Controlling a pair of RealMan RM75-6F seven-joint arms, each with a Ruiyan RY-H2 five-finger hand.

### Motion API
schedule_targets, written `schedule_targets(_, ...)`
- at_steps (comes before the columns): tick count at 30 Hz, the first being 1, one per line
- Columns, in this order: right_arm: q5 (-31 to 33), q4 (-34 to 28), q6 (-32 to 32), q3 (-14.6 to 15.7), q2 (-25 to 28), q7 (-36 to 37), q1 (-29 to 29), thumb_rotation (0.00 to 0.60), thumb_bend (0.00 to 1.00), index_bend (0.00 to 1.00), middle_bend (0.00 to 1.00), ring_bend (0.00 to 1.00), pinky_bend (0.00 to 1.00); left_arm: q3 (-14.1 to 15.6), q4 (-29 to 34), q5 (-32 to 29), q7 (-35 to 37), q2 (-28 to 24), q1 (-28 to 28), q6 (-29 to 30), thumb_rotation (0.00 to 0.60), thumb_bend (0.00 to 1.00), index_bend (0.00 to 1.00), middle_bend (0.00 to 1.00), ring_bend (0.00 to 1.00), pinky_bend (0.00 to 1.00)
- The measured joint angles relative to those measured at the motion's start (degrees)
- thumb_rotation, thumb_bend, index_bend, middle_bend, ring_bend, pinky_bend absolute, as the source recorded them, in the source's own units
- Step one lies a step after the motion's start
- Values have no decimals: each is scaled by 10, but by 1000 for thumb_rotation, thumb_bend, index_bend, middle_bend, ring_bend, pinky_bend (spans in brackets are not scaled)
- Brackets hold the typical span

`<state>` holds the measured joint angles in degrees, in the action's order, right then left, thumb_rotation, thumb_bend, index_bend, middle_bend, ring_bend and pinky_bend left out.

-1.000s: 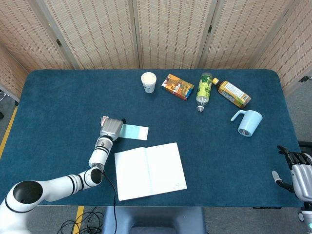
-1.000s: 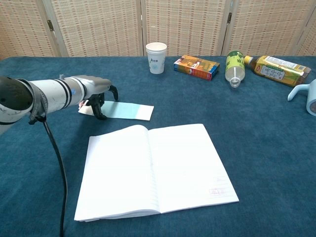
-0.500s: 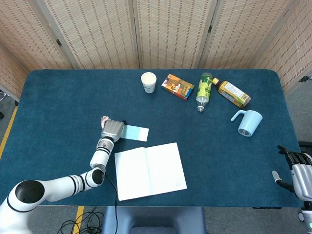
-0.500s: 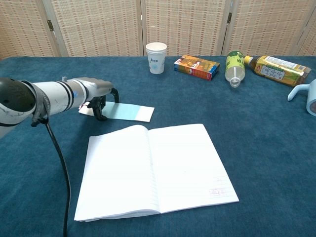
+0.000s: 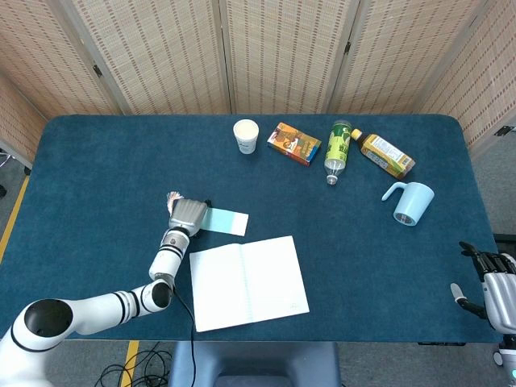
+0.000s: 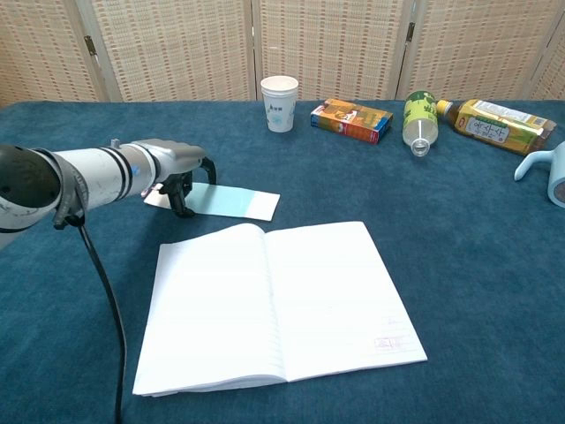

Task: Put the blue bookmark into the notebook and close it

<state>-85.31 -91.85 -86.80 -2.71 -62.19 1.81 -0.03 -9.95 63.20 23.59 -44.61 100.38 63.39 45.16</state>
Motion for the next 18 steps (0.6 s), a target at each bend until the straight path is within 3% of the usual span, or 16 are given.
schedule_targets(18,-4,-4,-4,0,1,-3,-1,600,255,169,286,265,232,-12,94,106,62,-83,-5,-11,600,312,348,835,795,921)
